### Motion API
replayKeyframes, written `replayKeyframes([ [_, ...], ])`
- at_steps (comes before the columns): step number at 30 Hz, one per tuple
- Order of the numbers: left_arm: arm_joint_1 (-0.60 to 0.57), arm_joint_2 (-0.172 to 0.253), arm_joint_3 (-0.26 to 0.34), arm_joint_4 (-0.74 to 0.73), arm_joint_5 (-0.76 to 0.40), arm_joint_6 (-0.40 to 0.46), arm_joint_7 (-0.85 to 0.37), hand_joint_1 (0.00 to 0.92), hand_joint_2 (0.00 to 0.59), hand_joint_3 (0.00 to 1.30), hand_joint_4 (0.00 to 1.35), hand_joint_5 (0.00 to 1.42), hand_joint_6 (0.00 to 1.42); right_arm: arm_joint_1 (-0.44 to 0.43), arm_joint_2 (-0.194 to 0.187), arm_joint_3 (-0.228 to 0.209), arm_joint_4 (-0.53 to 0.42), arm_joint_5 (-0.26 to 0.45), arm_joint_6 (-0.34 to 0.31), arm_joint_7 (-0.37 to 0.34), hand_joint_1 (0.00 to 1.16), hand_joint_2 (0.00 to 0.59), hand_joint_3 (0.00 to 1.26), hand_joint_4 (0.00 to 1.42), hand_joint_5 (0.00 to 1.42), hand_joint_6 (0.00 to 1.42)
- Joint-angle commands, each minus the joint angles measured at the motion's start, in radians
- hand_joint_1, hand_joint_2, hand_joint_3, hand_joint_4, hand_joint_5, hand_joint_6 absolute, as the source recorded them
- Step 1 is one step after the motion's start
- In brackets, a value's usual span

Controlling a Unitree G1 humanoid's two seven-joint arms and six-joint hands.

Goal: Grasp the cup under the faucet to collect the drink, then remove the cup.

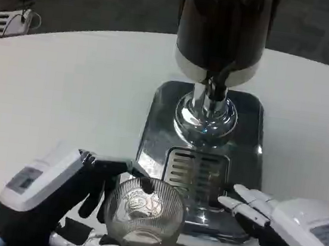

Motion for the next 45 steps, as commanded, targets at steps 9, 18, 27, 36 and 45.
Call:
replayKeyframes([
  [9, -0.001, -0.004, 0.004, -0.001, -0.004, -0.005, 0.000, 0.455, 0.000, 0.97, 1.09, 1.25, 1.42, 0.014, 0.021, 0.007, -0.027, -0.020, 0.004, 0.028, 0.52, 0.502, 0.13, 0.01, 0.06, 0.27],
  [18, 0.008, -0.007, 0.005, -0.015, -0.003, -0.002, 0.000, 0.455, 0.000, 0.97, 1.09, 1.25, 1.42, 0.025, 0.028, -0.004, -0.038, -0.020, 0.014, 0.029, 0.52, 0.501, 0.13, 0.00, 0.06, 0.26],
  [27, -0.002, -0.014, 0.003, -0.010, 0.002, 0.012, 0.004, 0.455, 0.000, 0.97, 1.09, 1.25, 1.42, 0.036, 0.027, -0.018, -0.041, -0.010, 0.017, 0.027, 0.51, 0.508, 0.13, 0.01, 0.06, 0.26],
  [36, -0.124, -0.059, -0.026, 0.087, 0.058, 0.049, 0.036, 0.455, 0.000, 0.97, 1.09, 1.25, 1.42, 0.060, 0.030, -0.055, -0.052, -0.006, 0.022, 0.021, 0.50, 0.511, 0.13, 0.01, 0.06, 0.26],
  [45, -0.396, -0.087, -0.100, 0.365, 0.179, 0.049, 0.155, 0.455, 0.000, 0.97, 1.09, 1.25, 1.42, 0.101, 0.037, -0.101, -0.070, 0.016, 0.010, 0.014, 0.50, 0.511, 0.13, 0.01, 0.06, 0.26],
])
